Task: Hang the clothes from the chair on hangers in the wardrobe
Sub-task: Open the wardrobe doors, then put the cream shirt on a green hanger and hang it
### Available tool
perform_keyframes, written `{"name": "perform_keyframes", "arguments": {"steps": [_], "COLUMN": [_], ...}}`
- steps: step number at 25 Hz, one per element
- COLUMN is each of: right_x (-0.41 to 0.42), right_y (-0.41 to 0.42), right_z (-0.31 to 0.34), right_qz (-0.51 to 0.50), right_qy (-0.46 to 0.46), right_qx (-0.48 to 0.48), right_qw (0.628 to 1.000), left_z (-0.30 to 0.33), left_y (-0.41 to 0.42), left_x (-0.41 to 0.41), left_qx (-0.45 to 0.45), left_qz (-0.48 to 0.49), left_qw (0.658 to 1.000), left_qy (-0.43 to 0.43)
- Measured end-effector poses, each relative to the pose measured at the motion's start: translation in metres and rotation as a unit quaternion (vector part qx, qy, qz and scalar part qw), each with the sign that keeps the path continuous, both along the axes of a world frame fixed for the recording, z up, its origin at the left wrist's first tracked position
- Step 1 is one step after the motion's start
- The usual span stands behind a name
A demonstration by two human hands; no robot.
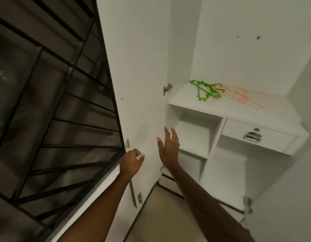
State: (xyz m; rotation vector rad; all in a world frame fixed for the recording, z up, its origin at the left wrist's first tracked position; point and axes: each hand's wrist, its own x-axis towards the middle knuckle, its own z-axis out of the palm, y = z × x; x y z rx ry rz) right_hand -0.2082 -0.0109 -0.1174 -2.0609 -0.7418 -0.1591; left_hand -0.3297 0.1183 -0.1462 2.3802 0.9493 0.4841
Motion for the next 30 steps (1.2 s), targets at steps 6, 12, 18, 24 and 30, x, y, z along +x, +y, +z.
{"name": "perform_keyframes", "arguments": {"steps": [6,12,18,24,30], "right_x": [-0.015,-0.036,-0.073,-0.098,-0.135], "right_y": [-0.128,-0.274,-0.418,-0.52,-0.612], "right_z": [-0.025,-0.028,-0.023,-0.01,-0.015], "right_qz": [-0.142,-0.315,-0.446,-0.52,-0.575], "right_qy": [-0.015,-0.02,-0.03,-0.027,-0.011], "right_qx": [-0.02,-0.102,-0.118,-0.143,-0.135], "right_qw": [0.99,0.943,0.887,0.842,0.807], "left_z": [-0.023,-0.017,0.003,0.034,0.043], "left_y": [-0.078,-0.21,-0.365,-0.486,-0.593], "left_x": [0.022,0.072,0.097,0.098,0.081], "left_qx": [0.091,0.126,0.095,0.102,0.125], "left_qz": [-0.181,-0.318,-0.453,-0.53,-0.62], "left_qw": [0.979,0.939,0.879,0.829,0.752], "left_qy": [-0.037,-0.036,-0.119,-0.145,-0.187]}}
